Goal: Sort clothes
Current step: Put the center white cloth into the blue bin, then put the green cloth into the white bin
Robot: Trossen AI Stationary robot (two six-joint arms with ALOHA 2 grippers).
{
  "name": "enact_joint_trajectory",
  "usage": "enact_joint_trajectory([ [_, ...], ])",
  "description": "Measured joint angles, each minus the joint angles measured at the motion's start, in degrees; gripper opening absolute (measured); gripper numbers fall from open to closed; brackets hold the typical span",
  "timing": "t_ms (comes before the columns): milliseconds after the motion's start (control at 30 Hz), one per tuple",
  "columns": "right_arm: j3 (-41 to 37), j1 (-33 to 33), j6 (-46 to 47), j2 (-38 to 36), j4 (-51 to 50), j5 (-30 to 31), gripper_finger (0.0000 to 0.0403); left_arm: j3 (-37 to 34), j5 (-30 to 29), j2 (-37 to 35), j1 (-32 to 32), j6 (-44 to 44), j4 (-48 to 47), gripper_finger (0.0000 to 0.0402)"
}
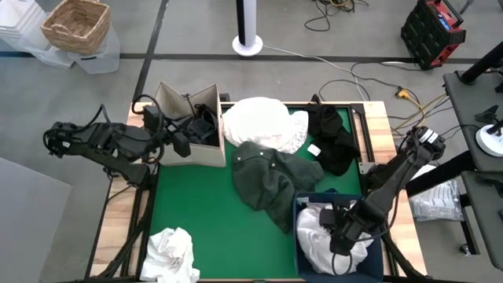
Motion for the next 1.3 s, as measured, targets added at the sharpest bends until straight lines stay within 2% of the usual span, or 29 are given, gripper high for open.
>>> enact_joint_trajectory([
  [133, 3.41, 0.0, 0.25, 0.0, -4.14, 0.19, 0.0064, 0.0, 1.04, 0.01, -0.01, -0.02, 1.68, 0.0],
  [300, 7.93, 0.0, 0.23, 0.0, -11.53, 0.35, 0.013, 0.0, 2.01, 0.05, 0.0, -0.14, 2.66, 0.0],
  [467, 12.46, 0.02, 0.28, -0.02, -20.55, 0.38, 0.0182, 0.0, 7.04, -0.31, -0.02, -2.08, 3.52, 0.0],
  [533, 14.52, 0.02, -0.63, -0.02, -23.24, 0.48, 0.0192, 0.0, 10.97, -0.36, 0.0, -2.52, 4.27, 0.0],
  [733, 20.92, 0.02, -3.87, -0.16, -26.68, 5.76, 0.0196, 0.0, 24.65, 0.19, -0.47, -3.13, 4.32, 0.0],
  [900, 24.76, 0.02, -4.71, -1.18, -27.14, 12.49, 0.0184, 0.02, 33.4, 0.44, -1.34, -5.85, 2.34, 0.0],
  [1167, 25.47, 0.01, -4.88, -4.93, -27.4, 20.46, 0.0171, 0.02, 43.24, 1.62, -2.15, -16.34, -7.27, 0.0],
  [1300, 25.37, 0.0, -4.19, -6.49, -27.38, 23.73, 0.0173, 0.02, 51.45, 2.96, -2.64, -23.03, -13.08, 0.0],
])
